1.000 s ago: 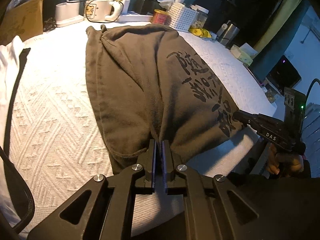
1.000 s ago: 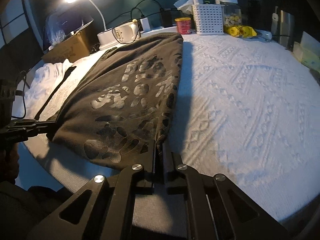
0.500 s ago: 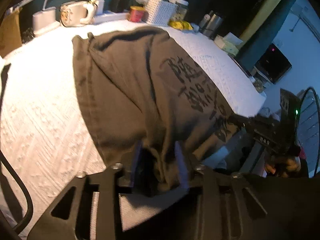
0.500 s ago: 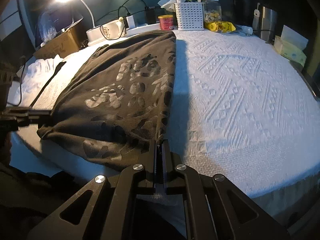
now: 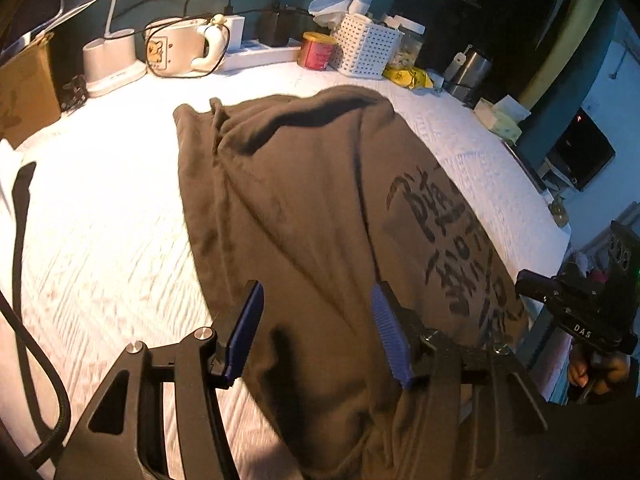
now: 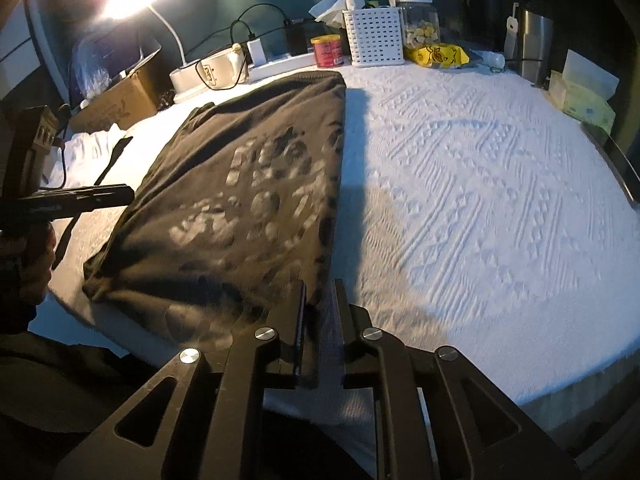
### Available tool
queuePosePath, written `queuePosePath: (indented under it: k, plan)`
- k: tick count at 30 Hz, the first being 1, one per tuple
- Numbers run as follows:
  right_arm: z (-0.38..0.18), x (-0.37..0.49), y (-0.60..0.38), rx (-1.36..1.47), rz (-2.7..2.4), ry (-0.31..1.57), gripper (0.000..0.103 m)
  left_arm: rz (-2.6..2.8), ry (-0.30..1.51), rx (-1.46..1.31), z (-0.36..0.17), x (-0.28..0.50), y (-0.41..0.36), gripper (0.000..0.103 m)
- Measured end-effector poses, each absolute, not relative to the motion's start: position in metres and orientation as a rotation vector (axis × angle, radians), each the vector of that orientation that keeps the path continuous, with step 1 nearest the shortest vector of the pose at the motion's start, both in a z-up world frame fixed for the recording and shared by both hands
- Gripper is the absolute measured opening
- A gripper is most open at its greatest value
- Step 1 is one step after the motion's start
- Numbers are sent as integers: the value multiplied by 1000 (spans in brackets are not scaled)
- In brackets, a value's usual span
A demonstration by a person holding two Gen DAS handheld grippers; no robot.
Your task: Fold small clothes
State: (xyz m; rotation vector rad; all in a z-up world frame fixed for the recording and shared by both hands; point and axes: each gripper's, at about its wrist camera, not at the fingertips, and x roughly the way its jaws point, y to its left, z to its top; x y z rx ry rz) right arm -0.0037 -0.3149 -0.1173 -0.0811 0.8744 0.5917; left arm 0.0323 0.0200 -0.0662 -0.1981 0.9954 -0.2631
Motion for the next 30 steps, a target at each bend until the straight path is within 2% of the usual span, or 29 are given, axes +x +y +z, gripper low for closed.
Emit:
queuePosePath:
  k: [5,7,8,9,15,17,21,30]
  plan:
    - [-118,16,-311,-74,604,880,13,-267,991,-201,-73,55,17,55]
    - [-116,23,-309,-73,615,876,13,-265,1002,-206,-80,64,18,40]
    - [-116,25,-308,-72,619,874,13,-261,1012,-210,-84,67,18,18]
    - [-115,29,-306,-72,621,872,13,-260,1012,-213,-86,69,19,5]
    - [-114,45,-302,-68,625,871,13,-214,989,-182,-77,62,32,3]
    - [-115,50,-300,-64,627,873,13,-172,1005,-164,-81,61,35,0]
    - [-118,57,-296,-68,628,882,13,-157,1048,-173,-88,59,39,0]
    - [-112,65,-285,-83,633,876,13,-150,1009,-206,-72,60,47,3]
